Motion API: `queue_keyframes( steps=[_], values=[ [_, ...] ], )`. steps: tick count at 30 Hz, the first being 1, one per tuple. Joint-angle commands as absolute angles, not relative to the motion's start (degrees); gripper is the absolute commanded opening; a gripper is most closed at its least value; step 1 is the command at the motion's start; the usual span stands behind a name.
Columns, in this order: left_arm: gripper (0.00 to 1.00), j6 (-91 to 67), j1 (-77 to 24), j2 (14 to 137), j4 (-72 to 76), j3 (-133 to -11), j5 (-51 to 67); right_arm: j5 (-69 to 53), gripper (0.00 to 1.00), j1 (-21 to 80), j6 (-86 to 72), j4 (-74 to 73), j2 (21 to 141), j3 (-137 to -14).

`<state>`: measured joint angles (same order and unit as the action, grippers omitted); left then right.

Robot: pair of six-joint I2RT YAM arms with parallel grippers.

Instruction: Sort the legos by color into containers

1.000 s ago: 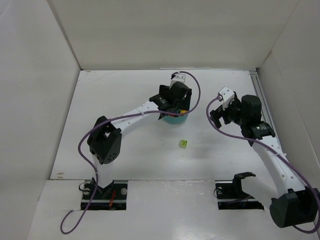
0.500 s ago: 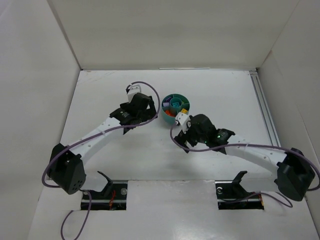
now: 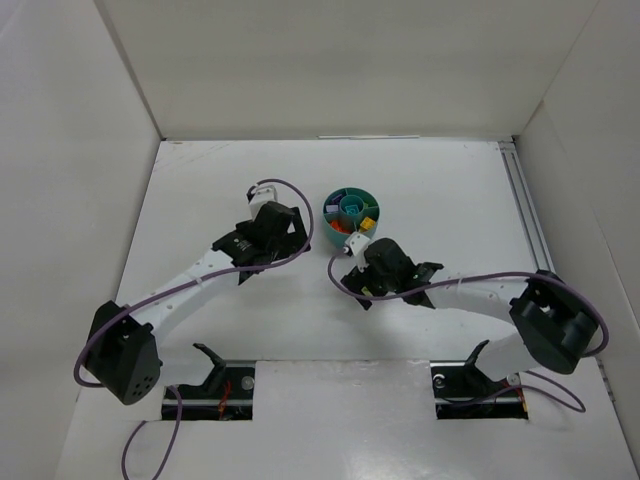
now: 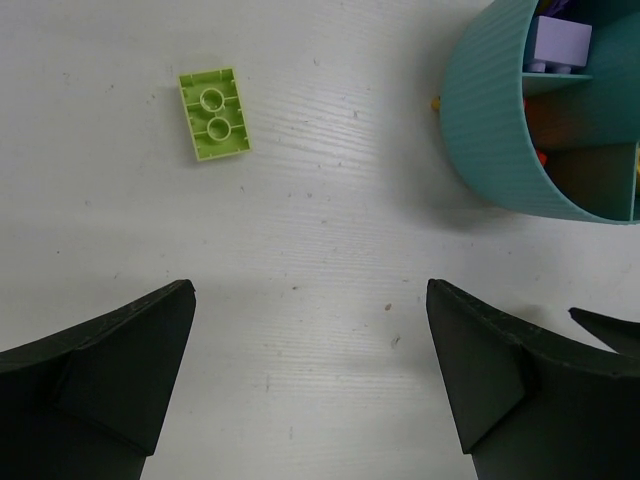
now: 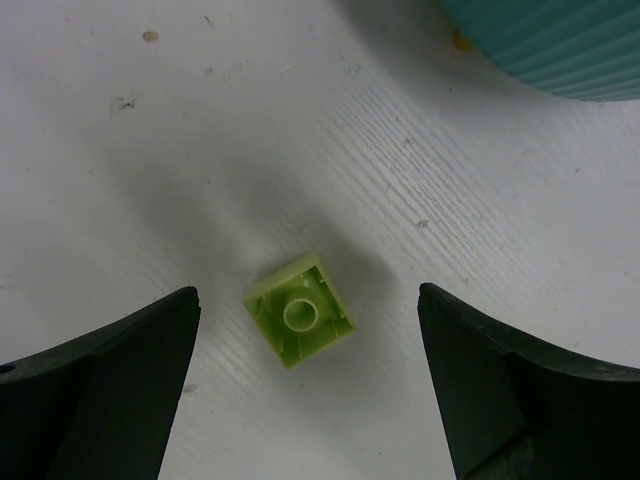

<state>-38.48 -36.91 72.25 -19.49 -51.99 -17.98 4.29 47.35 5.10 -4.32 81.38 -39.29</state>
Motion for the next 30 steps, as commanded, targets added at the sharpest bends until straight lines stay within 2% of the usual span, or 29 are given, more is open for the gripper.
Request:
queue_keyframes(
  steps=[1, 4, 7, 8, 11, 12, 13, 15, 19, 23, 30],
  values=[
    [1.00, -39.1, -37.0, 70.4, -17.7, -51.5, -18.5, 4.3, 0.94, 47.6, 4.7, 0.1, 82.9, -39.0],
    [1.00, -39.1, -37.0, 70.4, -18.2, -51.5, -19.7, 5.1, 0.93, 47.6, 3.7, 0.1, 84.0, -39.5],
    [1.00, -39.1, -37.0, 70.9, -17.7, -51.5, -19.7, 5.7, 0.87, 47.1, 3.7, 0.1, 84.7, -39.6],
    [1.00, -39.1, -37.0, 70.9, -17.7, -51.5, -20.2, 5.7, 0.80, 47.1, 3.7, 0.1, 85.2, -39.6],
    [1.00, -39.1, -37.0, 71.5, -17.7, -51.5, -20.2, 5.7, 0.68, 46.6, 3.7, 0.1, 85.9, -39.6],
    [1.00, -39.1, -37.0, 72.1, -17.7, -51.5, -20.8, 5.7, 0.58, 46.6, 3.2, 0.1, 85.9, -39.6],
    [1.00, -39.1, -37.0, 72.1, -17.7, -51.5, -20.8, 5.7, 0.54, 46.6, 3.2, 0.1, 85.9, -39.6],
    [1.00, -38.6, -37.0, 72.6, -17.7, -51.5, -20.8, 5.2, 0.46, 46.6, 2.6, 0.1, 85.3, -39.6],
    [1.00, -38.6, -36.3, 73.2, -16.5, -52.0, -20.2, 3.9, 0.36, 46.6, 3.3, 0.1, 82.7, -39.6],
    [1.00, -38.6, -33.9, 73.7, -15.3, -52.0, -19.3, 3.2, 0.35, 46.1, 5.5, -2.2, 78.6, -41.6],
    [1.00, -38.1, -28.8, 75.4, -11.6, -50.6, -15.9, -3.9, 0.35, 38.2, 12.9, -4.7, 71.3, -48.2]
  ],
)
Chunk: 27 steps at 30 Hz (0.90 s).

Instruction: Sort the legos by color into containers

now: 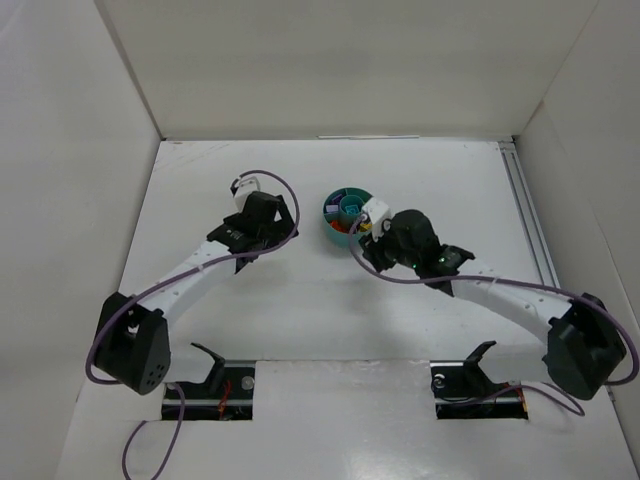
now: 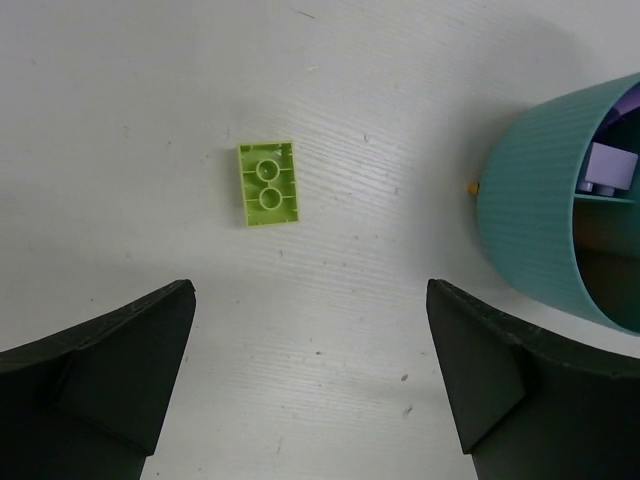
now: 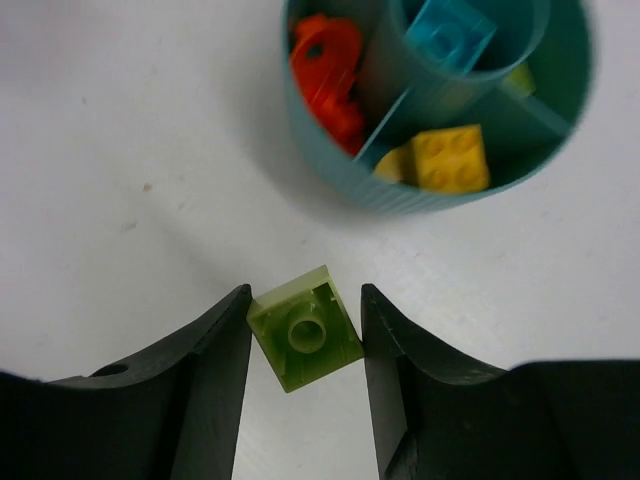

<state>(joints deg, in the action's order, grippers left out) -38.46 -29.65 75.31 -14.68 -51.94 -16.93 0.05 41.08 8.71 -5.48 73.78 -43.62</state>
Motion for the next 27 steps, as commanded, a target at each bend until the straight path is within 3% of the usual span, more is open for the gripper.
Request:
queue_keyframes(
  steps=[1, 15, 23, 27],
  values=[
    [1.00, -38.1, -28.8, 76.0, -10.9, -50.6, -15.9, -4.7, 0.35, 35.8, 13.9, -5.3, 71.3, -49.4],
    [1.00, -35.7, -25.4, 85.3, -11.4, -54.6, -15.7, -16.4, 0.32, 23.6, 20.5, -5.8, 92.5, -75.7],
    [1.00, -33.8, -24.8, 87.1, -10.7, -54.7, -13.4, -19.1, 0.32, 23.6, 18.7, -5.8, 100.0, -79.4],
    [1.00, -33.7, -24.3, 87.1, -10.2, -54.7, -13.4, -19.7, 0.37, 23.0, 17.6, -5.8, 100.5, -79.4]
  ],
)
